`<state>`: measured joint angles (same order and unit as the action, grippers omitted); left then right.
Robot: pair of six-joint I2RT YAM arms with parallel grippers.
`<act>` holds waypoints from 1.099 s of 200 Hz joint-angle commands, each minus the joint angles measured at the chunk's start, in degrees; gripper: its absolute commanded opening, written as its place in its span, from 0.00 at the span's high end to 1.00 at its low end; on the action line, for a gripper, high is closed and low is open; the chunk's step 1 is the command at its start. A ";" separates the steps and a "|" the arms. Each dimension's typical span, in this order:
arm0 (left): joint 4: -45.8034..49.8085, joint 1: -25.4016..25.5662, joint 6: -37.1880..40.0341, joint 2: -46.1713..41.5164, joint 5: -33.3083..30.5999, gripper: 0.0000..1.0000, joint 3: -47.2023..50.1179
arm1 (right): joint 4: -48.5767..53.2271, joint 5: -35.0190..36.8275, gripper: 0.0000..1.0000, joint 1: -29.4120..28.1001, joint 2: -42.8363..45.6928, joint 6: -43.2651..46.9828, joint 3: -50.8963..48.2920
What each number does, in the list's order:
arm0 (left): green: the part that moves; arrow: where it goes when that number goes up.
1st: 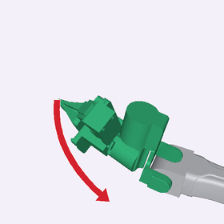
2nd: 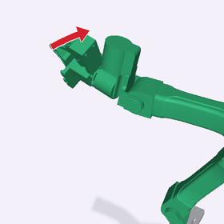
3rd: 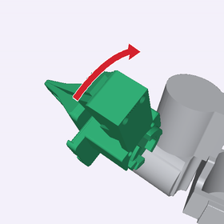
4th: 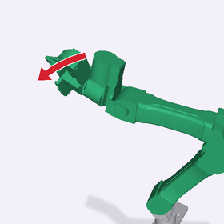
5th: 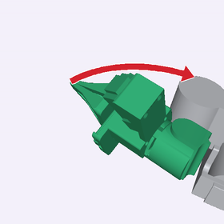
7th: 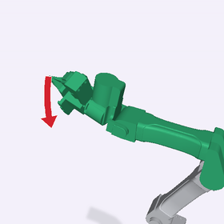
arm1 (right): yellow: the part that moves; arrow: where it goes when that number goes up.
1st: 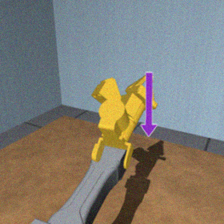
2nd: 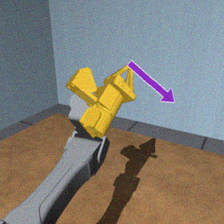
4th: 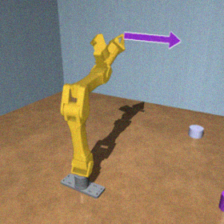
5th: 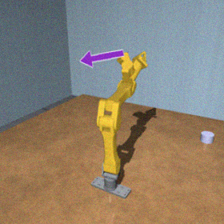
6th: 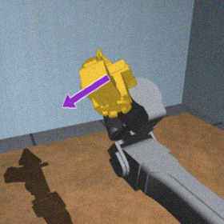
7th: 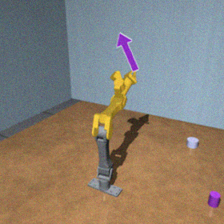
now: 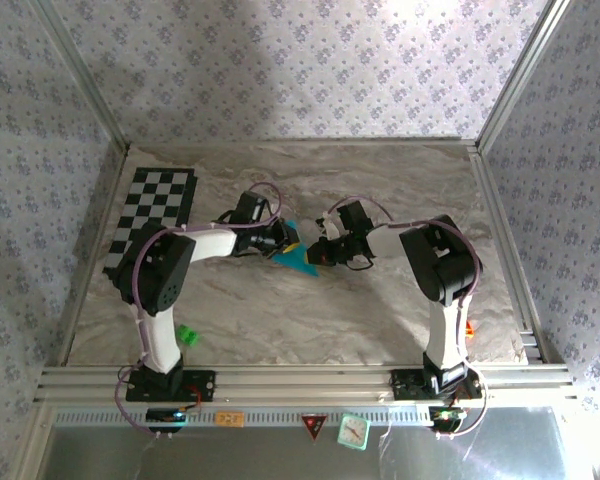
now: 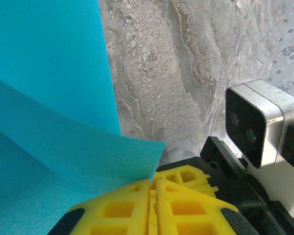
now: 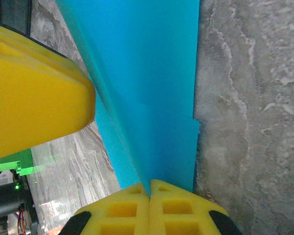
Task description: Fold a paper plane with a square sheet of paper (pick it up from the middle)
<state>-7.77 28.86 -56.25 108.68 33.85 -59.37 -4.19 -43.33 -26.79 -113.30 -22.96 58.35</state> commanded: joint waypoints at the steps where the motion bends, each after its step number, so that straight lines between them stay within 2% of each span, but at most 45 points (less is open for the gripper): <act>1: -1.34 -0.39 -0.06 1.22 1.26 0.88 0.27 | 3.19 -0.26 0.94 0.07 -1.84 -0.42 0.63; 111: 1.72 -0.40 0.79 3.10 0.25 0.91 -1.25 | 8.02 1.05 0.83 0.19 1.52 2.48 0.11; 220: 2.23 -0.46 0.79 3.38 0.23 0.91 -1.88 | 13.42 2.79 0.82 0.46 4.75 6.61 -2.87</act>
<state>-6.55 28.86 -56.18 111.79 33.82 -59.96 4.16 -41.58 -26.70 -109.86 -18.15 57.39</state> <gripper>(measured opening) 0.093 0.177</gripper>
